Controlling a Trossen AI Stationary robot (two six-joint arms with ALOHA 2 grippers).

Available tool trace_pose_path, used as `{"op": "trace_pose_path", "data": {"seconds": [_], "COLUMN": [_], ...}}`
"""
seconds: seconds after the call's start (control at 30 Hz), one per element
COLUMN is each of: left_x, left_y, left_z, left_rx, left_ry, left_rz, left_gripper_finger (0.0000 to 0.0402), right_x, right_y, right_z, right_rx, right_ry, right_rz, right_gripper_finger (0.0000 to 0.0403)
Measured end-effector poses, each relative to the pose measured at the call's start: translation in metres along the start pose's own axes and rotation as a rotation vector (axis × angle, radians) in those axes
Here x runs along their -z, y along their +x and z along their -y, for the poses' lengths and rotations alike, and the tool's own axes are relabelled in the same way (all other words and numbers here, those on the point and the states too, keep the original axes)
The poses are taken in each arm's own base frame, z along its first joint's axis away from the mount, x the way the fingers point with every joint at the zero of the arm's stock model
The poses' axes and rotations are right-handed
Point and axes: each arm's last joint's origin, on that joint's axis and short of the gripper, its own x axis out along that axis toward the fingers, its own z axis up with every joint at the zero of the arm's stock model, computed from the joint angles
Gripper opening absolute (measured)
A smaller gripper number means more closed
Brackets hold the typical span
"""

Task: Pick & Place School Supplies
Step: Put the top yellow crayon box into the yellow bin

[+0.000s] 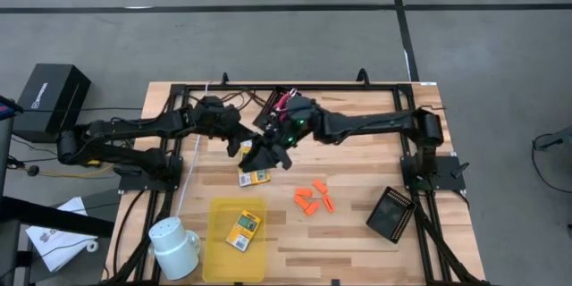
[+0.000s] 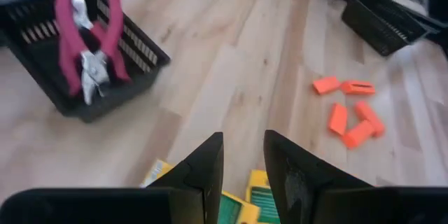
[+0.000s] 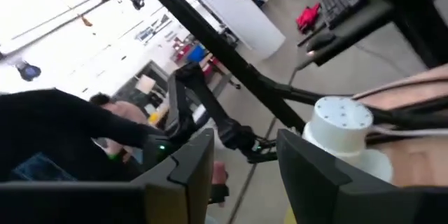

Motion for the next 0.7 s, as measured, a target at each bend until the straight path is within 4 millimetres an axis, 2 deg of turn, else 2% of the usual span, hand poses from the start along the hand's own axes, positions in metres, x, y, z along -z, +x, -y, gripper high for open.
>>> {"op": "trace_pose_path", "data": {"seconds": [0.17, 0.3, 0.43, 0.53, 0.7], "left_x": [0.003, 0.004, 0.018, 0.031, 0.042], "left_y": [0.002, 0.003, 0.007, 0.011, 0.018], "left_z": [-0.002, 0.000, 0.008, 0.020, 0.043], "left_rx": [-0.005, -0.006, 0.009, -0.016, -0.058], "left_ry": [0.012, 0.043, 0.116, 0.225, 0.394], "left_rz": [-0.024, -0.039, -0.170, -0.278, -0.331], "left_gripper_finger": [0.0098, 0.0098, 0.0098, 0.0098, 0.0099], "right_x": [-0.022, -0.030, -0.039, -0.046, -0.052], "right_y": [-0.023, -0.038, -0.055, -0.066, -0.076], "right_z": [-0.046, -0.068, -0.092, -0.101, -0.096], "right_rx": [-0.063, -0.064, -0.075, -0.064, -0.017], "right_ry": [-0.082, -0.129, -0.172, -0.218, -0.207], "right_rz": [0.034, 0.051, 0.085, 0.123, 0.136], "right_gripper_finger": [0.0145, 0.0145, 0.0144, 0.0144, 0.0144]}}
